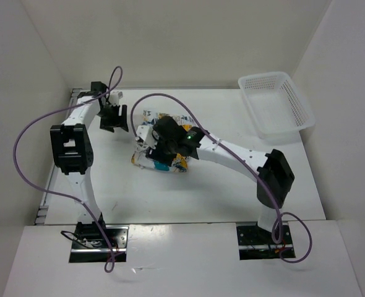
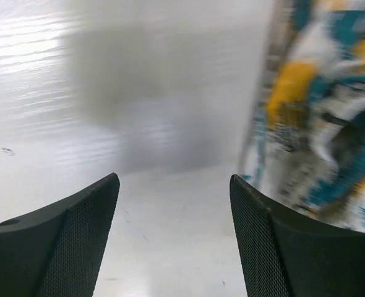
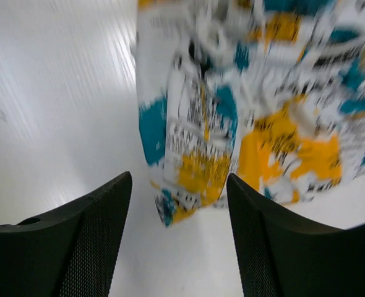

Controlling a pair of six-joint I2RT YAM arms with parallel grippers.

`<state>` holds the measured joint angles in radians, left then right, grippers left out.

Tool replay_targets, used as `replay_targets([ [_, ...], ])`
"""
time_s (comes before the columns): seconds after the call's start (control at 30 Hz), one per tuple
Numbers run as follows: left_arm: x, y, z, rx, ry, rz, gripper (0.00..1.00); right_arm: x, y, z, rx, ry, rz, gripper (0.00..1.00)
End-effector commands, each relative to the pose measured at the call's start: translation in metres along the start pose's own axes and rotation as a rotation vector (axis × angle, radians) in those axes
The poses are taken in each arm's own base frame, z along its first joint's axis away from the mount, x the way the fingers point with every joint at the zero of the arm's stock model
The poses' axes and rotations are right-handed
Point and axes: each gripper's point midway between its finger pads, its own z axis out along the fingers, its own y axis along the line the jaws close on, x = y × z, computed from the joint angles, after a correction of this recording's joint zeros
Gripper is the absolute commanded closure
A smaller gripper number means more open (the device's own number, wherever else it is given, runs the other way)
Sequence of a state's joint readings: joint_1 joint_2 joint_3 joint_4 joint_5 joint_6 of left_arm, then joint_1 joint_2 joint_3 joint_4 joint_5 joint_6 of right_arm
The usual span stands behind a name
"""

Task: Fold and stack the shorts
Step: Fold the shorts

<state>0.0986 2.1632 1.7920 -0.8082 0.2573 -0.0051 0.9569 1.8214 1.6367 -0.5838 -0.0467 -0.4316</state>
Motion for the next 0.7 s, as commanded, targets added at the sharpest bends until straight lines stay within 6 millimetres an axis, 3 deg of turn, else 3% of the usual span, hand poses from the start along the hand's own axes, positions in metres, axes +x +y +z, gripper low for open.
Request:
replay_targets([
  [0.0, -0.027, -0.076, -0.051, 0.095, -0.118, 0.147, 0.21, 0.054, -0.016, 0.006, 0.115, 0.111, -0.002, 0.32],
  [0.03, -0.026, -0.098, -0.056, 0.113, -0.129, 0.193, 0.19, 0.072, -0.011, 0.011, 0.113, 0.149, -0.003, 0.32],
  [0.17, -0.036, -0.138, -0.059, 0.125, -0.183, 0.288, 0.19, 0.087, -0.014, 0.021, 0.143, 0.16, 0.027, 0.32],
  [0.23, -0.034, -0.147, -0.039, 0.106, -0.151, 0.312, 0.18, 0.095, -0.01, 0.027, 0.139, 0.171, 0.036, 0.32],
  [0.37, -0.022, -0.152, 0.003, 0.093, -0.068, 0.328, 0.18, 0.126, -0.011, 0.034, 0.155, 0.232, 0.069, 0.33],
  [0.47, -0.018, -0.145, 0.018, 0.051, -0.041, 0.329, 0.21, 0.132, -0.008, 0.036, 0.152, 0.241, 0.069, 0.42],
  [0.57, -0.02, -0.139, 0.03, 0.023, -0.034, 0.327, 0.33, 0.156, -0.001, 0.04, 0.157, 0.292, 0.074, 0.57],
  [0.67, -0.023, -0.138, 0.027, 0.04, -0.044, 0.319, 0.47, 0.174, -0.001, 0.04, 0.187, 0.327, 0.068, 0.75],
])
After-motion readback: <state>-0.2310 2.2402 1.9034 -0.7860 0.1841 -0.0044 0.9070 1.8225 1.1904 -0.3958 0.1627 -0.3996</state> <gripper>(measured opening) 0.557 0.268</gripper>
